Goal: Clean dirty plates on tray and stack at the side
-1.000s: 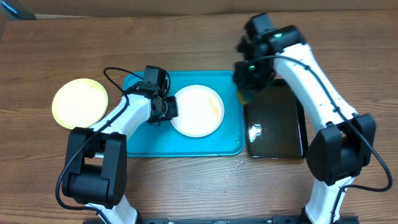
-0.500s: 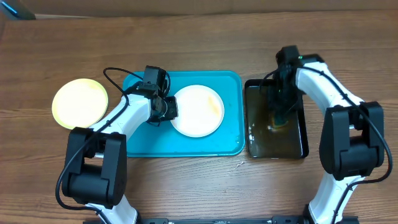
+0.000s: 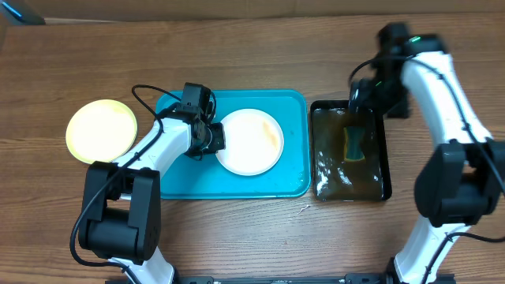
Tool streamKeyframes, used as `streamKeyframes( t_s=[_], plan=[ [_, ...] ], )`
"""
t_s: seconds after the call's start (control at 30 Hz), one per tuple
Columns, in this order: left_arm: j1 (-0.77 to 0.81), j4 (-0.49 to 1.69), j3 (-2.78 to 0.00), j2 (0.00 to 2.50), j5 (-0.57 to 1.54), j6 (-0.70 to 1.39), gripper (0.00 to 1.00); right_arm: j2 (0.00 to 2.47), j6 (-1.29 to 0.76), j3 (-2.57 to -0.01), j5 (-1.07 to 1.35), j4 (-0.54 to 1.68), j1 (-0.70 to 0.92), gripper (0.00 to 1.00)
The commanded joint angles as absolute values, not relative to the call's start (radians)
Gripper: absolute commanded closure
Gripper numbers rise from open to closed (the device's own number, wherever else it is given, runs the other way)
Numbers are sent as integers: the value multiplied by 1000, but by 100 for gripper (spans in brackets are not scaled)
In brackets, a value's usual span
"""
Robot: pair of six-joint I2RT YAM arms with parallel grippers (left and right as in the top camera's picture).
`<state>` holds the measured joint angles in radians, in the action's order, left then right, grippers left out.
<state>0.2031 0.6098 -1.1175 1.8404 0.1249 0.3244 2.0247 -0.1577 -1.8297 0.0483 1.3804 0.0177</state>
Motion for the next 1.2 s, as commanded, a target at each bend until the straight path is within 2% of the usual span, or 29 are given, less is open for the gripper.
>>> streamKeyframes(
  t_s=[0.0, 0.2, 0.47, 0.73, 0.87, 1.17],
  plan=[
    [200, 661, -1202, 1851, 85, 292, 96, 1990, -163, -1892, 41, 1385, -68, 0],
    [202, 836, -1393, 1851, 40, 292, 96, 1990, -163, -1891, 42, 1311, -155, 0],
    [205, 1024, -1652, 1851, 27, 323, 96, 1990, -163, -1891, 42, 1284, -181, 0],
    [330, 1008, -1748, 1851, -24, 332, 96, 1990, -163, -1891, 42, 1284, -181, 0],
    [454, 966, -1748, 1851, -150, 363, 96, 1990, -163, -1891, 42, 1284, -181, 0],
    [805, 909, -1748, 1851, -675, 344, 96, 1990, -163, -1891, 42, 1284, -181, 0]
  ],
)
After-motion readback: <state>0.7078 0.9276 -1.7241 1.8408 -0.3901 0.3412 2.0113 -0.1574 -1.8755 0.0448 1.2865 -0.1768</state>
